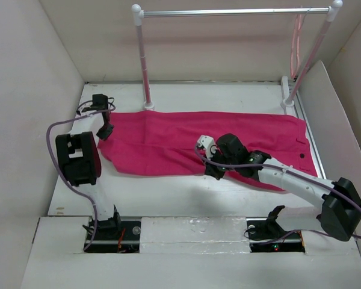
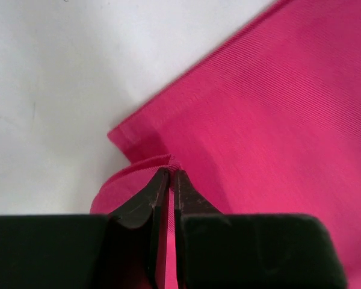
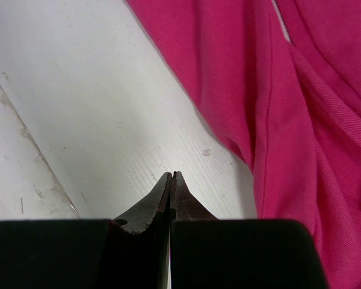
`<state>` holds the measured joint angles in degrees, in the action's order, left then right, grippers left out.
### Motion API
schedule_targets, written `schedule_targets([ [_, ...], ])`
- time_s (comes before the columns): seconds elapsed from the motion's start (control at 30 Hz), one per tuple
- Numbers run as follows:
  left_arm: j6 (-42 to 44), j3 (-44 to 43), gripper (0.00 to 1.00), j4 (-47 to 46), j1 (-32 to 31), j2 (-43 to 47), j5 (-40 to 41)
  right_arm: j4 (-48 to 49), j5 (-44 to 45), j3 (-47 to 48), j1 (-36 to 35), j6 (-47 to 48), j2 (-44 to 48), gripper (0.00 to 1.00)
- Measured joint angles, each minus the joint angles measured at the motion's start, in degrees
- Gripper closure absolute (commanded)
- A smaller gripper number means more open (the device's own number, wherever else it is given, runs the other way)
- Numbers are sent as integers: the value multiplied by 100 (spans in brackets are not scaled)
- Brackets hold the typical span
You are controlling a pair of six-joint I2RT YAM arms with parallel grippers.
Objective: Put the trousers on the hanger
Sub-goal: Flatten out the trousers on the hanger.
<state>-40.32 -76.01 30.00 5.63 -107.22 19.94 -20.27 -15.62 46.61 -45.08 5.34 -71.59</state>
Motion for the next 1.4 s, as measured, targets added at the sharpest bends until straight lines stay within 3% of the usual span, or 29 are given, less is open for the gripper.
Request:
schedule_targets([
  [0.17, 0, 74, 100, 90, -68, 1416, -612, -260, 256, 295, 232, 66, 122, 100],
  [0.4, -177, -949, 100, 173, -155, 3180, -1250, -422, 476, 634, 953, 140, 275, 100],
  [0.67, -909, 1486, 100, 354, 52, 5665, -249, -791, 505, 402, 1427, 286, 673, 97],
  [0.77, -1344, 2625, 100, 800, 61, 6317, 42, -984, 494, 223, 1574, 332, 852, 82],
  [0.83, -1751, 3084, 100, 1394, 61, 6561, 273, -1110, 470, 153, 1620, 352, 890, 59],
  [0.87, -1759, 3237, 100, 1412, 61, 6686, 280, -1167, 461, 129, 1624, 378, 890, 59],
  [1.0, -1971, 2975, 100, 1967, 50, 7029, 756, -1390, 378, 120, 1624, 442, 789, 43],
  [1.13, -1869, 2216, 100, 2070, -59, 7193, 1093, -1342, 160, 125, 1593, 505, 514, 42],
  [1.3, -1799, 2039, 100, 2133, -107, 7370, 1049, -1021, -260, 297, 1016, 680, -306, 38],
  [1.33, -1799, 2050, 87, 2201, -109, 7370, 1034, -962, -310, 367, 833, 710, -448, 38],
  [1.4, -1792, 2081, 71, 2358, -109, 7410, 1027, -857, -350, 496, 494, 772, -640, 38],
])
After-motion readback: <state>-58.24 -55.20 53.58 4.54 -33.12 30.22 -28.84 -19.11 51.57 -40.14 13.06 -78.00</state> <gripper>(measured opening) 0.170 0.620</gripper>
